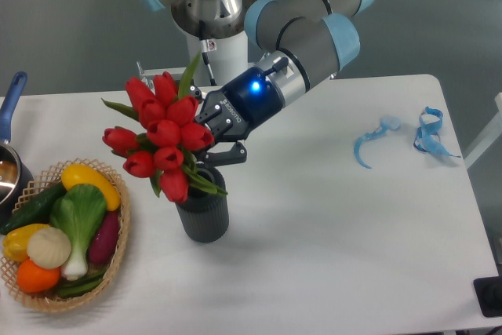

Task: Insert the flowers into the vase
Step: 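Lower the tulip stems down into the vase opening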

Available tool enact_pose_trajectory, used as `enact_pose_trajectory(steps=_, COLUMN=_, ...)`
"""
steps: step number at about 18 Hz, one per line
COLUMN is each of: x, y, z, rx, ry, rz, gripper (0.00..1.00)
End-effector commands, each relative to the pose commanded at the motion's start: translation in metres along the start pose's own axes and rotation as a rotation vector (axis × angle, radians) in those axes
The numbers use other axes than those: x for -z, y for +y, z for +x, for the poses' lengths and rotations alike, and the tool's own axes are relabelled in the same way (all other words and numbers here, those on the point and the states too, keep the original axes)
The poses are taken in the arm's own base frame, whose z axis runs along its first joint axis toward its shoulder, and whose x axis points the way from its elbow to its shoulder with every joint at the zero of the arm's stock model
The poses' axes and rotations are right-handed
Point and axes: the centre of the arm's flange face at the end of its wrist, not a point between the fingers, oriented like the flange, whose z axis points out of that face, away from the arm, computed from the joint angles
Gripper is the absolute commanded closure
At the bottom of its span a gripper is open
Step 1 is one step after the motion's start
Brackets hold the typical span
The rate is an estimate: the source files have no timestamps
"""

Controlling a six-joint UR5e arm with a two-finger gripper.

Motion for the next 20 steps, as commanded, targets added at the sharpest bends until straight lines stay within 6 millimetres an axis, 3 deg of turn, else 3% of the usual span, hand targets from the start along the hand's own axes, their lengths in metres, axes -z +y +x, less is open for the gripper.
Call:
enact_pose_trajectory(steps=7, x=0.017, y=0.030, z=-0.008, rx=0.002, ry=-0.031, rz=0.001, gripper=0.68)
enact_pose_trajectory(steps=20, x=0.010, y=0.071, z=-0.008, rx=0.050, ry=-0.020, rz=-0.010, gripper=0.68)
